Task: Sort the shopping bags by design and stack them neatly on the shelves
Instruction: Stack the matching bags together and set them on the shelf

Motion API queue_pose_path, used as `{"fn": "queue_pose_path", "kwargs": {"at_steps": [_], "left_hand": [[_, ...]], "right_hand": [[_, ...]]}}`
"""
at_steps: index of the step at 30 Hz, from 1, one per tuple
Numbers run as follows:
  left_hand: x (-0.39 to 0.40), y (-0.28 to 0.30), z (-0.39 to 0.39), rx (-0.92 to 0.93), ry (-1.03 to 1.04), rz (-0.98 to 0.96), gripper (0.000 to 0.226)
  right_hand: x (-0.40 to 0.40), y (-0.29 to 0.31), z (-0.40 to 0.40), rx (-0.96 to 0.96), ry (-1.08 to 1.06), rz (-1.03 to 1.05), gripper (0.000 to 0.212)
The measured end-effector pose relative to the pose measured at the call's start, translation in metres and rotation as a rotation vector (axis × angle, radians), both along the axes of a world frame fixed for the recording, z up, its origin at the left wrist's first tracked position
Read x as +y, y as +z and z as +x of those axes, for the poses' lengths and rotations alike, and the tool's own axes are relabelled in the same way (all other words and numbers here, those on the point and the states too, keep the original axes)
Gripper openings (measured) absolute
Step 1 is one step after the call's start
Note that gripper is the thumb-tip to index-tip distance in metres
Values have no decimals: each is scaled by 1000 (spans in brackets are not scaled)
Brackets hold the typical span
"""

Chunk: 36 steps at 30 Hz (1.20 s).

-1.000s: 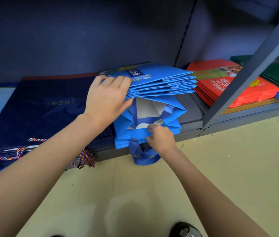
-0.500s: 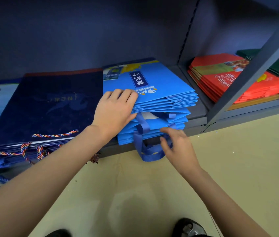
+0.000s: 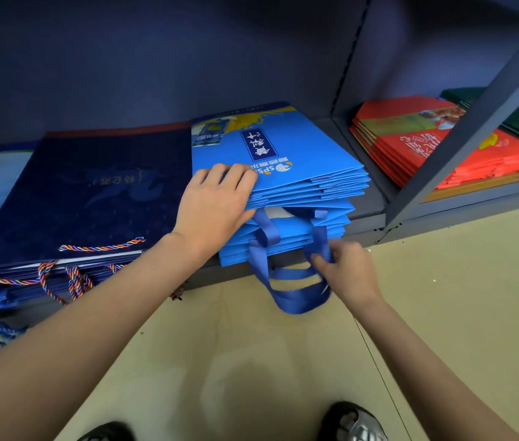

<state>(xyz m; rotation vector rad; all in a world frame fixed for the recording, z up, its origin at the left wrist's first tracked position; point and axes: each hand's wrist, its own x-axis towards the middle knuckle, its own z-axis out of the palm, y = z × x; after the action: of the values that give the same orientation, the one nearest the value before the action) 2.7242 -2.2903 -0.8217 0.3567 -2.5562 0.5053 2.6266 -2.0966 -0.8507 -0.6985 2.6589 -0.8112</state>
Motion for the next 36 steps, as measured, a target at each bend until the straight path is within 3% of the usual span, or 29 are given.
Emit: {"fn": "queue_pose_path", "kwargs": {"at_steps": [2, 3, 4, 5, 6, 8, 10, 12, 14, 18, 21, 23, 26, 30, 33, 36], "left_hand": [[1, -1, 1, -8, -2, -2, 56], [1, -2, 1, -12, -4, -6, 57], [2, -3, 1, -15, -8, -5, 58], [2, -4, 1, -17, -11, -1, 58], [1, -4, 1, -16, -12, 3, 58], [1, -4, 2, -13, -14, 6, 57], [1, -5, 3, -6, -19, 7, 57], [1, -5, 3, 0, -23, 14, 56], [1, -4, 2, 7, -28, 31, 53], [0, -6, 2, -13, -15, 8, 55], [1, -8, 2, 0, -10, 15, 54], [0, -3, 0, 17, 1, 12, 53], [-2, 7, -3, 50, 2, -6, 51], [-3, 7, -3, 44, -5, -33, 50], [-6, 8, -3, 61, -12, -63, 49], [-10, 14, -5, 81, -14, -60, 45]], "right_hand": [[9, 28, -2, 522, 151, 88, 21], [12, 43, 0, 670, 169, 90, 13], [13, 56, 0, 681, 183, 109, 8], [11, 67, 1, 577, 199, 124, 10], [8, 74, 2, 354, 195, 85, 15], [3, 82, 6, -252, 186, -226, 23], [-1, 85, 12, -666, 145, -589, 22], [-5, 80, 17, -767, 90, -876, 14], [-13, 69, 19, -608, 103, -957, 5], [-18, 25, 12, 252, 442, -476, 19], [-11, 5, 18, 437, 568, -272, 22], [-9, -12, 22, 418, 642, -176, 28], [-19, -37, 17, 201, 671, -26, 57], [-56, -33, 15, 367, 542, 398, 64], [-83, -30, 14, 312, 419, 358, 41], [-103, -25, 0, -6, 94, 122, 41]]}}
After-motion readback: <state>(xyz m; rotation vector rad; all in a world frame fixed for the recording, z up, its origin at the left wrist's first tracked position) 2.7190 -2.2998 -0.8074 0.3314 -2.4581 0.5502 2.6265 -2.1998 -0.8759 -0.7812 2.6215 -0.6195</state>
